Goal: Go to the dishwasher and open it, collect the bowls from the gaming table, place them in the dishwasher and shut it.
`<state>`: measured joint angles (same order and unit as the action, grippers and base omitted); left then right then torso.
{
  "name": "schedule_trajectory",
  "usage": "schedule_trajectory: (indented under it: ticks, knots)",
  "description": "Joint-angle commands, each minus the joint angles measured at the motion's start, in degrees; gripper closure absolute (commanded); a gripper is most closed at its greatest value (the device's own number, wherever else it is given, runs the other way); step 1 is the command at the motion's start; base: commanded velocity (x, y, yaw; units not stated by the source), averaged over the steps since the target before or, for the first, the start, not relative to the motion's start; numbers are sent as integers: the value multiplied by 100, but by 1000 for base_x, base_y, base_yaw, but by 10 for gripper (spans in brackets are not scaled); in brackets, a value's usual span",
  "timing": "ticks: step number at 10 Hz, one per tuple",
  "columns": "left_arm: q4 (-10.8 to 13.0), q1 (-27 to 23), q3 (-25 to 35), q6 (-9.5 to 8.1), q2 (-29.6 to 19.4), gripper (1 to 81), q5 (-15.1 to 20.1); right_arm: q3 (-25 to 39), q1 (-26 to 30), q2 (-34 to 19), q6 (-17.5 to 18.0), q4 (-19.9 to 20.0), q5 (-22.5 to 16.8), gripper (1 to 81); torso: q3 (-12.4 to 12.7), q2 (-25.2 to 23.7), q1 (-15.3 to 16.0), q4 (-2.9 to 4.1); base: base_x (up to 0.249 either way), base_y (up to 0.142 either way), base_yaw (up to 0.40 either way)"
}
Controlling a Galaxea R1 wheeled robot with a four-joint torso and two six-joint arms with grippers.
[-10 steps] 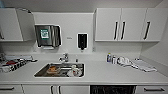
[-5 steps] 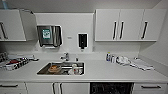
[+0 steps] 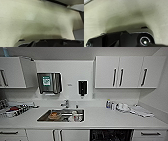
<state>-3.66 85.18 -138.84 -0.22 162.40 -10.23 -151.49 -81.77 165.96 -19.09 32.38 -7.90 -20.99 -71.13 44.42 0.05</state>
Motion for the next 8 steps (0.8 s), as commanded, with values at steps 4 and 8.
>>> schedule_trajectory:
  ticks: [4,8]
  knots:
    - [49,-392,-328,-13,73,10,232,-740,376,493,-25,-364,-370,10,0,641,-415,0,0,0,0]
    - [49,-392,-460,-13,126,10,232,-705,350,502,-25,-364,-361,10,0,1395,-898,0,0,0,0]
